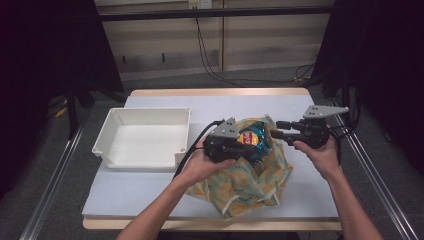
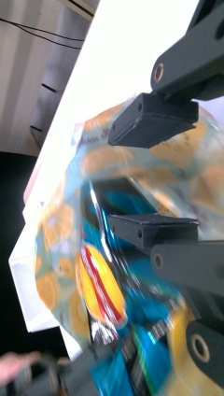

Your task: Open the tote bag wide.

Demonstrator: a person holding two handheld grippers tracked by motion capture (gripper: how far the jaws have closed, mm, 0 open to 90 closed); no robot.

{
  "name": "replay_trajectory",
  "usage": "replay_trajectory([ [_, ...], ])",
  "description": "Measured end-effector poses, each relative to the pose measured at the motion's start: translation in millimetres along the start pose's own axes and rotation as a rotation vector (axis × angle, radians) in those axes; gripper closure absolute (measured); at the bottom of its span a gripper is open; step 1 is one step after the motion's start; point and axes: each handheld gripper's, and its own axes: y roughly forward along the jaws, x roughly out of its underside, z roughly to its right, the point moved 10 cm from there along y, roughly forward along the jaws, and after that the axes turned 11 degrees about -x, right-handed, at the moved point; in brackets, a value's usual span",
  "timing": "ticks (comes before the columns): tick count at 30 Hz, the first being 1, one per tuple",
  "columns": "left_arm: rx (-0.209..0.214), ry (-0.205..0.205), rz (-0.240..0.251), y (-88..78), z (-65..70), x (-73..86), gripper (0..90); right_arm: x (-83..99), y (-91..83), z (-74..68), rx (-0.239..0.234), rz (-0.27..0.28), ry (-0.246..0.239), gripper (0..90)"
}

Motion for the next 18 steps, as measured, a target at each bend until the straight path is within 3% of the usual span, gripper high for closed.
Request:
replay_trajectory([
  [6, 0.004, 0.005, 0.003, -1.1, 1.5, 0.6, 88.6, 0.4, 13.5, 14.7, 0.024, -0.036, -0.004, 58.4],
  [11, 0.008, 0.01, 0.007, -2.7, 3.3, 0.9, 88.6, -2.5, 17.7, 20.9, 0.012, -0.023, 0.01, 71.5],
  [15, 0.012, 0.012, 0.012, -4.1, 4.1, 1.2, 88.6, -7.2, 20.3, 25.9, 0.006, -0.012, 0.018, 87.0],
  [18, 0.014, 0.014, 0.013, -6.1, 4.4, 1.8, 88.7, -9.6, 20.1, 30.5, -0.002, -0.004, 0.025, 90.0],
])
